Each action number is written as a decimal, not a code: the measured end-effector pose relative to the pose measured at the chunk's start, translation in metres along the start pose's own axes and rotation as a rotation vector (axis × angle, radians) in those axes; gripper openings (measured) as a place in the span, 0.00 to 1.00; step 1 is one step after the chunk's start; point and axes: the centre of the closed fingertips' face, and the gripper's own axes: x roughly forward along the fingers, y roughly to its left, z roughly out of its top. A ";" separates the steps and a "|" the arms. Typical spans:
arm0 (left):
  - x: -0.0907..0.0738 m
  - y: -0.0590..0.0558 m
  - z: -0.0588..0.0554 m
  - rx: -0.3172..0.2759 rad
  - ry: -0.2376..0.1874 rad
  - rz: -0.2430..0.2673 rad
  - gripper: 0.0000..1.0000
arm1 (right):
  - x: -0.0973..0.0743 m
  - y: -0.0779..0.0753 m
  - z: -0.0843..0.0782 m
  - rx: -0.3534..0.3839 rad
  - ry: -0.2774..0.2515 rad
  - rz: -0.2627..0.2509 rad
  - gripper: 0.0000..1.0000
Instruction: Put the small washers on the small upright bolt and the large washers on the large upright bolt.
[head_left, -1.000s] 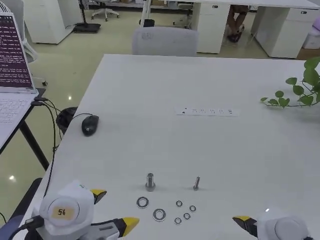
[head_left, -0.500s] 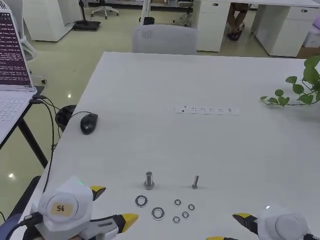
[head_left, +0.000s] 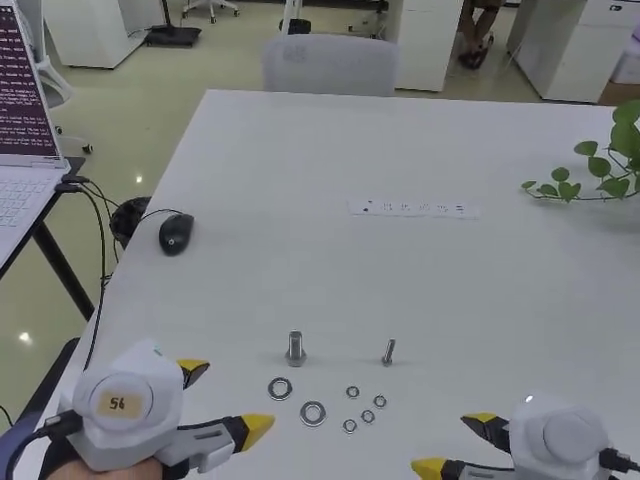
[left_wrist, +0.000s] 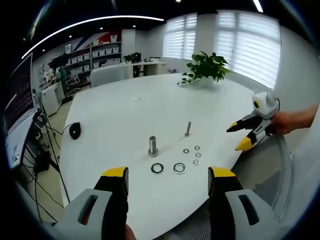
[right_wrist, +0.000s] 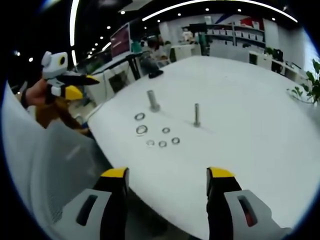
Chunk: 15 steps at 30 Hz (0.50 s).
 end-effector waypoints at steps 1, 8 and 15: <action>0.000 -0.001 0.000 0.000 0.000 0.000 0.64 | 0.001 -0.001 0.000 -0.006 0.008 0.003 0.64; -0.002 -0.006 -0.004 -0.006 0.004 -0.007 0.64 | 0.013 -0.013 0.003 -0.056 0.060 -0.001 0.57; 0.000 -0.011 -0.006 -0.001 0.008 -0.015 0.64 | 0.029 -0.020 0.007 -0.123 0.117 0.021 0.50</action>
